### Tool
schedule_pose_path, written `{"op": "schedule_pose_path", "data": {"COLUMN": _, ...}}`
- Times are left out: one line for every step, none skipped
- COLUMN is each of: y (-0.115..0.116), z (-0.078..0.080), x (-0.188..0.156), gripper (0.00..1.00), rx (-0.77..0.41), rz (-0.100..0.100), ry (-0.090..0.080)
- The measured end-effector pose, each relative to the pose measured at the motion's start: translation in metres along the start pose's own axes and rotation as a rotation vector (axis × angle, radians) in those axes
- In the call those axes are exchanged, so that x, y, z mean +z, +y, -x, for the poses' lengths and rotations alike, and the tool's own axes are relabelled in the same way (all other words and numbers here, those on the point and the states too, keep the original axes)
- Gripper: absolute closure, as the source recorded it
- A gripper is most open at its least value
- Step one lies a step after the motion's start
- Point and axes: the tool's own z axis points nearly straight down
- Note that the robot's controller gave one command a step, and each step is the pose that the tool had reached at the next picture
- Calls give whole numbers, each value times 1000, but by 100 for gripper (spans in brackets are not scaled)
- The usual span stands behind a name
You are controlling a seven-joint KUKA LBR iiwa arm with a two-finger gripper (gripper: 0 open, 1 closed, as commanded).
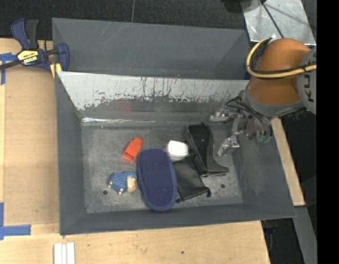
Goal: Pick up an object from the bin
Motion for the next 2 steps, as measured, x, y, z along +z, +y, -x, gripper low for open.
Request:
{"op": "schedule_pose_path", "data": {"y": 13, "z": -68, "x": 1, "gripper": 0, "rx": 162, "rz": -2, "ry": 3}}
{"op": "schedule_pose_path", "data": {"y": 28, "z": -88, "x": -4, "gripper": 0, "rx": 298, "rz": 1, "ry": 5}}
